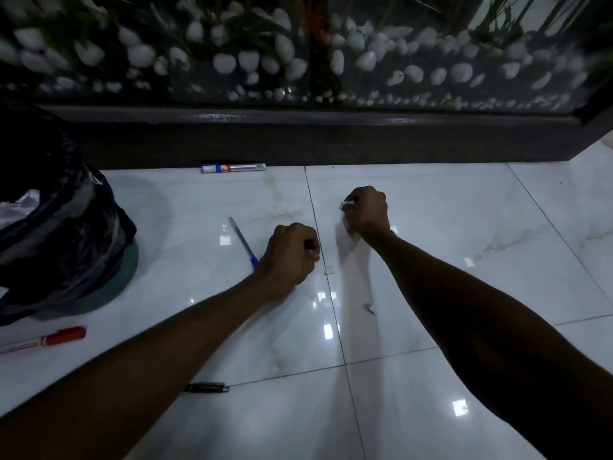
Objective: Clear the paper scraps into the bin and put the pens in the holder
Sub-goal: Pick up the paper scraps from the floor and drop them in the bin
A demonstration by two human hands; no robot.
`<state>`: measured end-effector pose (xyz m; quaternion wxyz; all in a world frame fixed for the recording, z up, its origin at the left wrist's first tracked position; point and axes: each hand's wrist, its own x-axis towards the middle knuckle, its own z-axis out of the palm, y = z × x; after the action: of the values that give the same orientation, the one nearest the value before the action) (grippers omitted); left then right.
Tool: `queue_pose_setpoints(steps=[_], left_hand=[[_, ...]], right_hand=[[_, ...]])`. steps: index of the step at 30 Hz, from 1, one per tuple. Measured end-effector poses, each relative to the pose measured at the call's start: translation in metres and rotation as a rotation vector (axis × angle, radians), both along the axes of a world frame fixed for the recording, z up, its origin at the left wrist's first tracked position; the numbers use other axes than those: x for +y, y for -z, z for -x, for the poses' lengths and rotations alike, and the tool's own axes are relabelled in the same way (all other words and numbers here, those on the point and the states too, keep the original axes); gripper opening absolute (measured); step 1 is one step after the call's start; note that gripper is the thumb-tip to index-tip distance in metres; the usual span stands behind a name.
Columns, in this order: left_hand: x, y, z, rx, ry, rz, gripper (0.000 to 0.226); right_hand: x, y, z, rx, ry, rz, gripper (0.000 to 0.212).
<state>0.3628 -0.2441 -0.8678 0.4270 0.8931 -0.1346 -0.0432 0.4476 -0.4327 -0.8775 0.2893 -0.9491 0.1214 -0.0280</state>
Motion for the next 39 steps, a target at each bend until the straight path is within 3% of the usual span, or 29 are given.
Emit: queue_pose_setpoints(steps=[5,9,12,16,19,23,26,29,31,35,39], left_hand=[[0.033,-0.041,0.003,0.001,-0.176,-0.120,0.012],[0.078,-0.108,0.005,-0.092,-0.336,-0.197,0.014],[0.128,-0.153,0.006,-0.259,-0.428,-0.257,0.012],[0.215,-0.194,0.027,-0.333,-0.722,-0.328,0.008],[0.275,-0.207,0.052,-0.299,-0.870,-0.357,0.010],[0.311,-0.210,0.068,-0.142,-0.799,-0.374,0.005],[0.308,-0.214,0.071,-0.104,-0.764,-0.384,0.006],[0.301,-0.221,0.071,-0.087,-0.775,-0.372,0.016],[0.296,-0.221,0.066,-0.094,-0.783,-0.351,0.018],[0.256,-0.205,0.051,-0.155,-0.814,-0.094,0.004],[0.181,-0.187,0.050,-0.322,-0.546,-0.134,0.009]], right_hand=[[0.043,-0.002,0.038,0.085,-0.013,-0.190,0.020],[0.104,-0.048,0.047,0.177,-0.040,-0.384,0.020],[0.166,-0.096,0.039,0.111,-0.171,-0.484,0.028],[0.265,-0.163,0.041,-0.032,-0.332,-0.618,0.030],[0.322,-0.198,0.061,-0.151,-0.479,-0.593,0.025],[0.364,-0.204,0.080,-0.171,-0.672,-0.323,0.014],[0.370,-0.200,0.084,-0.149,-0.745,-0.199,0.029],[0.362,-0.201,0.085,-0.179,-0.754,-0.202,0.039],[0.348,-0.204,0.086,-0.226,-0.719,-0.226,0.030],[0.294,-0.206,0.094,-0.345,-0.525,-0.202,0.021],[0.216,-0.187,0.109,-0.254,-0.345,-0.150,0.013]])
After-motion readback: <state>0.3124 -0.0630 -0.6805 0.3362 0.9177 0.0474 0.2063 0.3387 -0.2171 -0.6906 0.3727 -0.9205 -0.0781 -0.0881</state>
